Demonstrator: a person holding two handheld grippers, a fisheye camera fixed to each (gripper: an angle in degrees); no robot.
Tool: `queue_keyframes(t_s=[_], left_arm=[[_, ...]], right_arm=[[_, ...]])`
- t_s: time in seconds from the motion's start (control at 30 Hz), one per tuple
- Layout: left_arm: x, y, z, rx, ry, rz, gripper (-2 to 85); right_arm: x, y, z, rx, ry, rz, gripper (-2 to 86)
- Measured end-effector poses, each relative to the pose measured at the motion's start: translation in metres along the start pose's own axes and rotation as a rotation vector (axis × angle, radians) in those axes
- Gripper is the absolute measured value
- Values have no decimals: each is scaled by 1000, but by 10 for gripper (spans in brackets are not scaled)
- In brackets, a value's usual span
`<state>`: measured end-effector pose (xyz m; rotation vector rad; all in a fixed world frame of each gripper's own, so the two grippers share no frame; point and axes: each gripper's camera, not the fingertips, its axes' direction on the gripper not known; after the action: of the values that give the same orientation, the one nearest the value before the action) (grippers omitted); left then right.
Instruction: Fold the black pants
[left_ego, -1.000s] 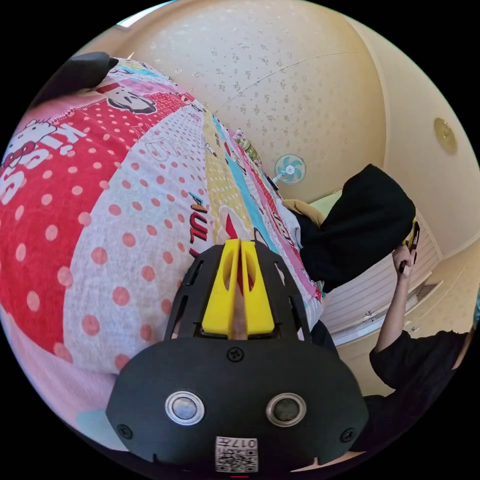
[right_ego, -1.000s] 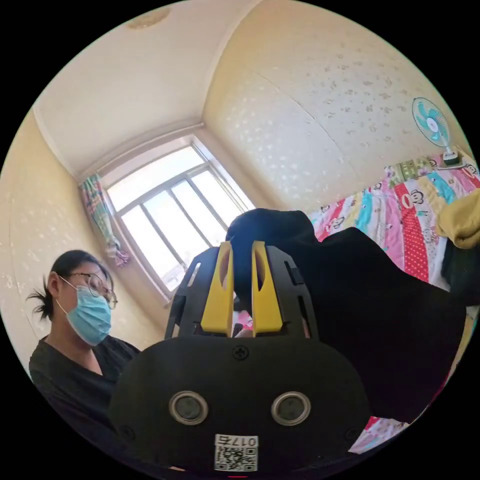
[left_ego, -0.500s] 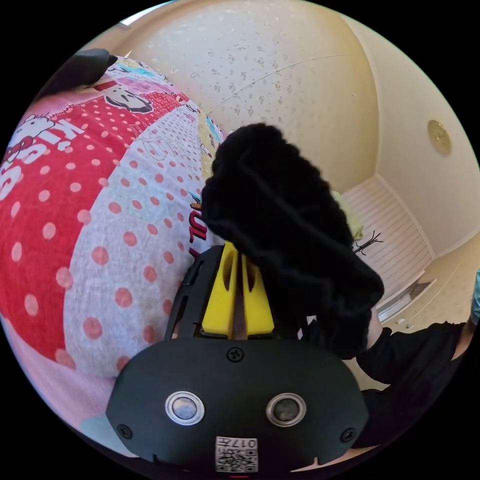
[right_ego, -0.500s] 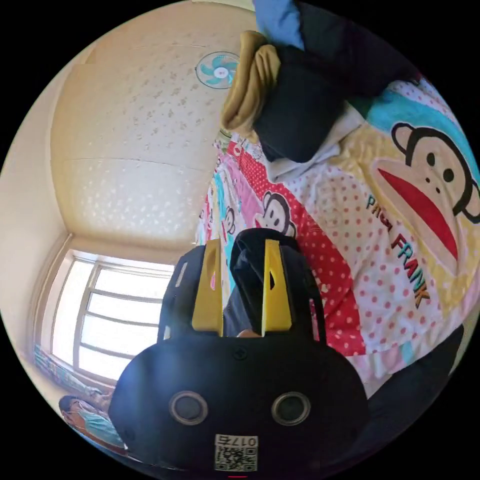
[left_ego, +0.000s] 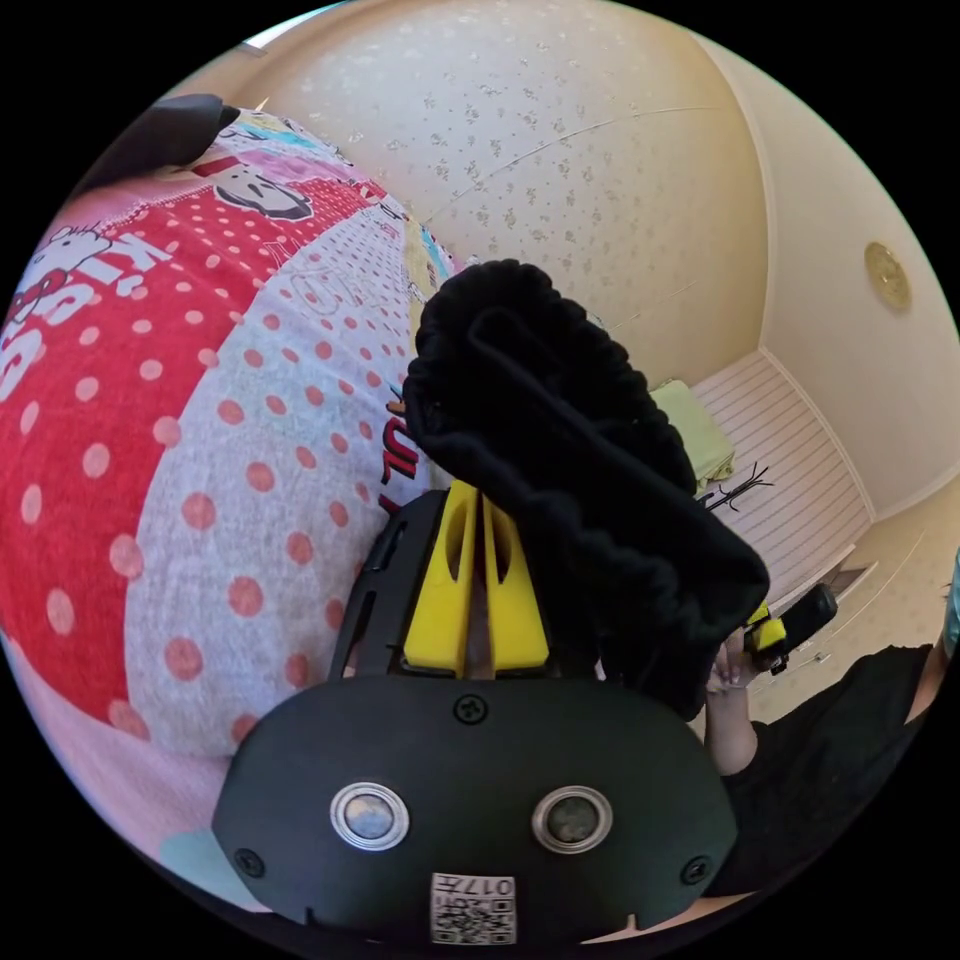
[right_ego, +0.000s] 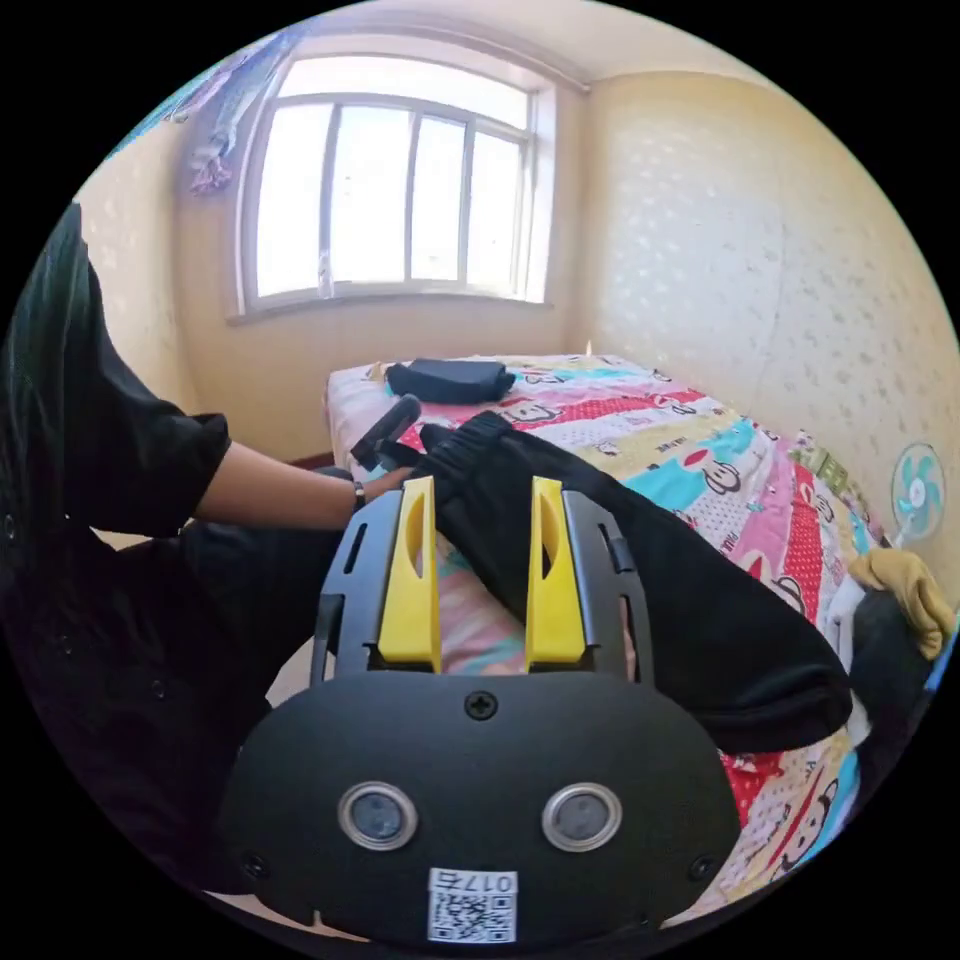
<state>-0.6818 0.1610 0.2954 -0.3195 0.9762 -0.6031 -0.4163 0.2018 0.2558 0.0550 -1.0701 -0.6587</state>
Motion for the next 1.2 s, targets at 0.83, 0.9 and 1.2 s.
queue_keyframes(t_s=[0.83,0.9,1.2], left_arm=[[121,223,-56,91,104,187,183],[138,240,-63,95,71,230,185],[258,327,-52,127,-37,673,241]], right_arm=[[-27,-122,-152,463,222,307,16],[-37,-147,-171,498,218,290,15],[-97,-229,-268,630,366,169,13]])
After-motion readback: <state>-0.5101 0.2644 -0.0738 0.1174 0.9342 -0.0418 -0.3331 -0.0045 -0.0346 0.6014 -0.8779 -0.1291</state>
